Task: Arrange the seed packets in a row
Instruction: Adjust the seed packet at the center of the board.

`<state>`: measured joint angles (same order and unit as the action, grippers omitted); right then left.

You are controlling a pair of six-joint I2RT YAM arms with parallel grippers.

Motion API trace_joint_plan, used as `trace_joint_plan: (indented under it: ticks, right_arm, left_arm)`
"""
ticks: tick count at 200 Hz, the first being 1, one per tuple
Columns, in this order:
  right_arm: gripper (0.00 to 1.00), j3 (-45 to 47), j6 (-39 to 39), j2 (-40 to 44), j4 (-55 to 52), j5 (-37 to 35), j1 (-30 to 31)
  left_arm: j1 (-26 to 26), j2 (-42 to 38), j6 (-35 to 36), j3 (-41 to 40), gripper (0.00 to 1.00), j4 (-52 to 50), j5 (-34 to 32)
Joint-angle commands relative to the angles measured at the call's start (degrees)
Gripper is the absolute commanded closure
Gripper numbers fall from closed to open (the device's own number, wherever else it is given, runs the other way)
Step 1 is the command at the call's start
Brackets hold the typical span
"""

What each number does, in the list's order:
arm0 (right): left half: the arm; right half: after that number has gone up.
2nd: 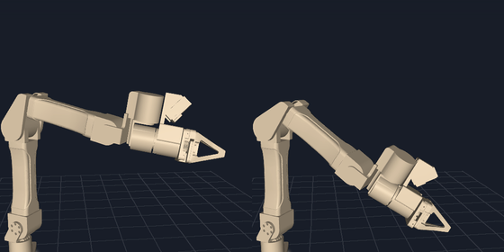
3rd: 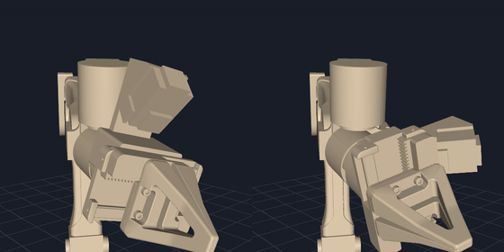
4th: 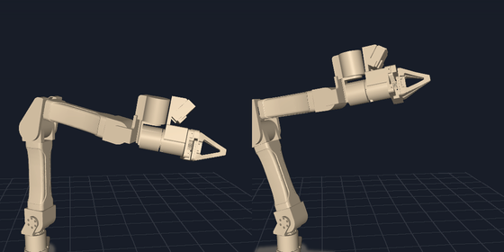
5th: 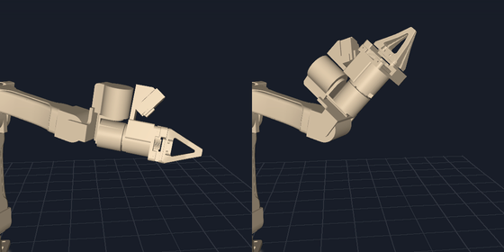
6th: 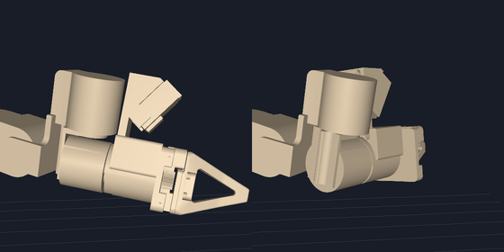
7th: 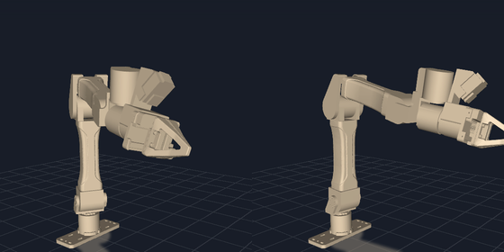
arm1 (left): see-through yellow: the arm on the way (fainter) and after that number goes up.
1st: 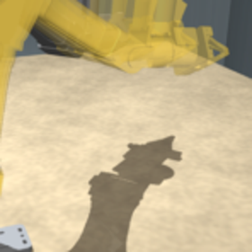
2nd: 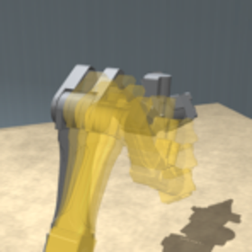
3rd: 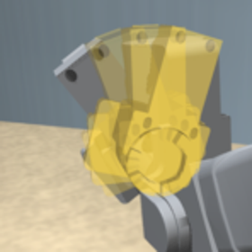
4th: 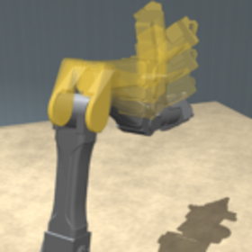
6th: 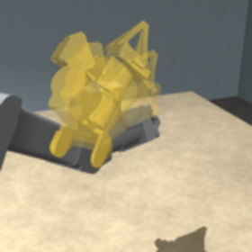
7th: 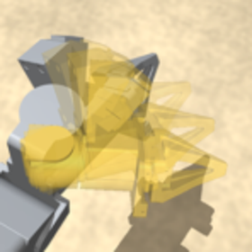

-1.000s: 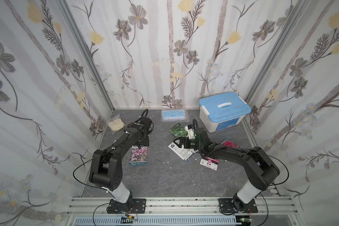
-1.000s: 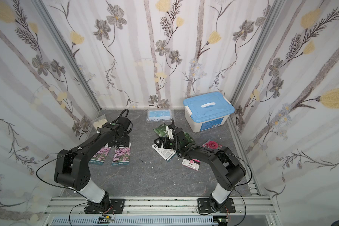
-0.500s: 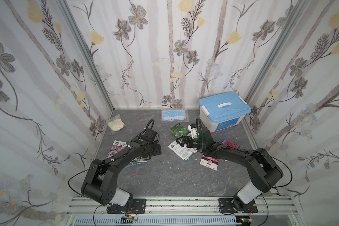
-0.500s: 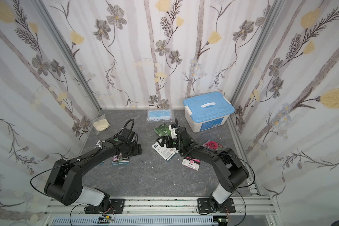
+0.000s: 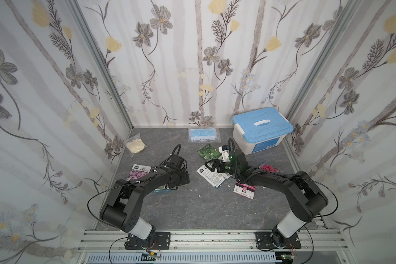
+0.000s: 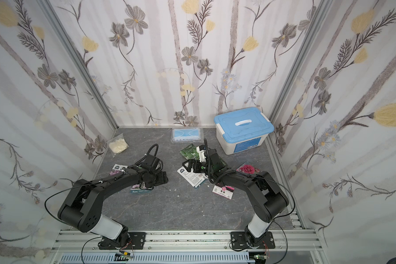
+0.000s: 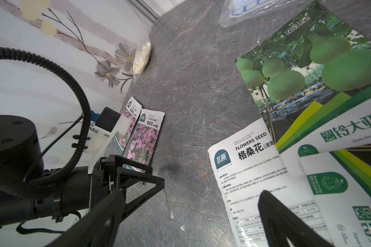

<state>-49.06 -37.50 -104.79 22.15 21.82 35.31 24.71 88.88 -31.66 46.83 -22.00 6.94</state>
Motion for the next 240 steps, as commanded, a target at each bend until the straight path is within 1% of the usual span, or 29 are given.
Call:
trace_joint_plan:
  ticks: [1,46,89,201,240]
  right_arm:
    - [0.01,0.0,-0.45,-0.41,2.86,0.76,0.03]
    - [0.01,-0.16,-0.53,-0.87,3.01,1.07,0.1]
    - [0.01,-0.25,-0.52,-1.02,3.08,1.19,0.11]
    - [0.01,-0.34,-0.46,-1.53,3.0,1.25,0.11]
    - [0.01,-0.34,-0.48,-1.73,3.29,1.38,0.2]
  left_arm:
    - [-0.06,0.76,-0.94,0.36,0.21,0.6,-2.67]
    - [-0.19,-0.51,-1.09,-0.19,0.21,-1.46,-5.58]
    - [-1.63,-2.15,-0.9,-0.93,0.21,-3.18,-6.8]
    - [-4.36,-4.02,0.73,-2.79,0.21,-4.93,-7.54]
    - [-4.6,-5.44,0.69,-2.38,0.22,-4.87,-6.7]
